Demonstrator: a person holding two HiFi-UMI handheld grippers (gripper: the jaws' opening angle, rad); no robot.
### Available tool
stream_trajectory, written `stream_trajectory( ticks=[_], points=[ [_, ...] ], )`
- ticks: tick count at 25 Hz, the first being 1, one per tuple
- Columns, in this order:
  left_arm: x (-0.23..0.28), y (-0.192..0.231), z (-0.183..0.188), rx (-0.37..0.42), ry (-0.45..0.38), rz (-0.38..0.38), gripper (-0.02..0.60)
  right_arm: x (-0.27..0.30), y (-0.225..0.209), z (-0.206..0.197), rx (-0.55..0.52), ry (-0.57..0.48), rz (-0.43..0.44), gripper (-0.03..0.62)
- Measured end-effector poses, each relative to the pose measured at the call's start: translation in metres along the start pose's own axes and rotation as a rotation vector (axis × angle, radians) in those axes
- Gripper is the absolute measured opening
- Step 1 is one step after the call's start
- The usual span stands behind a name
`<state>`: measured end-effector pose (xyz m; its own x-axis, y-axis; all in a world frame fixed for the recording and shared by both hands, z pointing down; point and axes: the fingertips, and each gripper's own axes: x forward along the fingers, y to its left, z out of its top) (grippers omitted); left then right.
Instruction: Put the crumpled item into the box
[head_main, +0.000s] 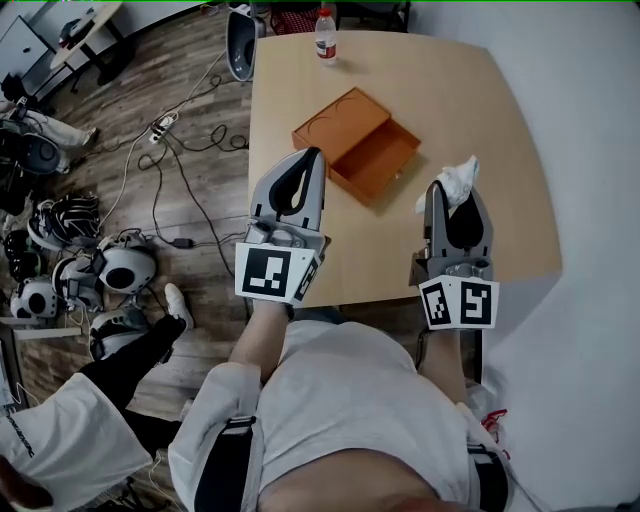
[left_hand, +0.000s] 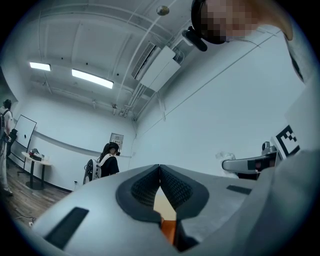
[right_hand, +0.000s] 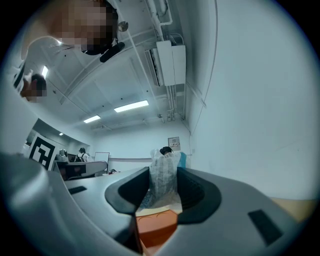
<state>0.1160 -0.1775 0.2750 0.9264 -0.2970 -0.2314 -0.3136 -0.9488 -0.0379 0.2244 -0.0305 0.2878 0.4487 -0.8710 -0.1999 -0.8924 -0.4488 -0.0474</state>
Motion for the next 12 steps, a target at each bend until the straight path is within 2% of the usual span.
stream_trajectory(
  ticks=[7,12],
  points=[
    [0.009,0.014,-0.009,-0.005,-0.001,-0.005,0.014,0.017,0.003,-0.007,-0.004,-0.004,-0.001,0.158],
    [0.015,0.019,-0.010,-0.006,0.012,0.020,0.015,0.030,-0.001,-0.008,0.004,0.011,0.021,0.158]
  ],
)
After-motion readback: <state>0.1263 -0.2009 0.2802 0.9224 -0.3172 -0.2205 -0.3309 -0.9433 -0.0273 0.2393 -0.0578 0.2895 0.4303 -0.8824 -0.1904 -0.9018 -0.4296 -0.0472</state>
